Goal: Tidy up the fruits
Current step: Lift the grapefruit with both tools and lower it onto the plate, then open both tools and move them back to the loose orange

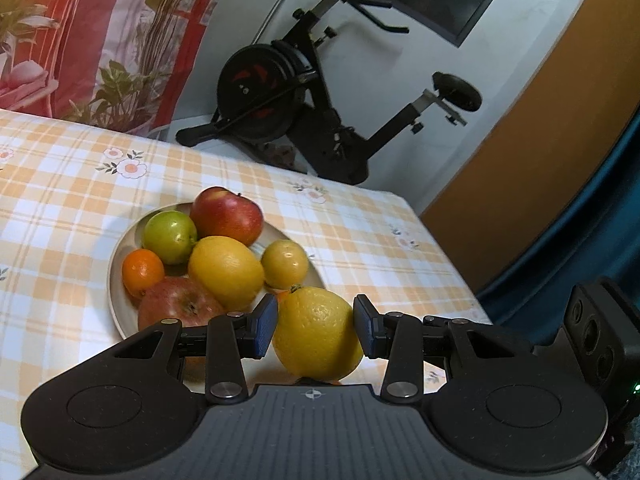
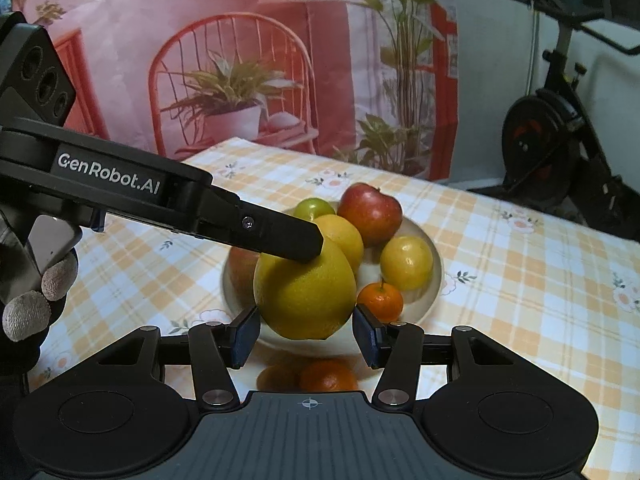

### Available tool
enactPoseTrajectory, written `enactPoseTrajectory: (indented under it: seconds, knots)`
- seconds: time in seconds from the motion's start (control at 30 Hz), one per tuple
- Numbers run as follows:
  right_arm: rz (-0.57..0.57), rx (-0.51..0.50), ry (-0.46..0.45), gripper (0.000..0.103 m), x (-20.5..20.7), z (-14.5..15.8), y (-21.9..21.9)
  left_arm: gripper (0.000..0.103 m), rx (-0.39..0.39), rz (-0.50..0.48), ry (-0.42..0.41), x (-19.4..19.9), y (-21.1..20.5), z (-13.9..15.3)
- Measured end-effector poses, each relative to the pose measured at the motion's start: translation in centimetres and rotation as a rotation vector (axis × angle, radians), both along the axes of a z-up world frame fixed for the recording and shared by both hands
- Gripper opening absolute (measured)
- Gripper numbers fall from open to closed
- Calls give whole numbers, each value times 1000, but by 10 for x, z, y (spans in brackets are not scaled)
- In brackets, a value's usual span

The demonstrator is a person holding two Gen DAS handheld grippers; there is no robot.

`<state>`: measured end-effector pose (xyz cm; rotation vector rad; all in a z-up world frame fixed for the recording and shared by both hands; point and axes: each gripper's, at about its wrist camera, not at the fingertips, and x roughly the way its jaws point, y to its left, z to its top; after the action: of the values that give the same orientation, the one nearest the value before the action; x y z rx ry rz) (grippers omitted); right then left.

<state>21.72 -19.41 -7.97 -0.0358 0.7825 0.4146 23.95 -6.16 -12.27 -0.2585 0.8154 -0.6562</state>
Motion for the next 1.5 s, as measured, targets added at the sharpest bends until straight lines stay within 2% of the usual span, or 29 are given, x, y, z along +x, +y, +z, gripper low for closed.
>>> enactPoseTrajectory:
  seconds: [0.3,0.67,1.5]
  knots:
    - [-11,19,60,47,22,-16,0,43,66,-1,27,17,-3,-6]
    - [-39,43,108,47,32,-31,-4,43,110,4,52,24,-10,-14]
    - [-36,20,108,50,32,-33,3,43,146,38,42,15,-9,-11]
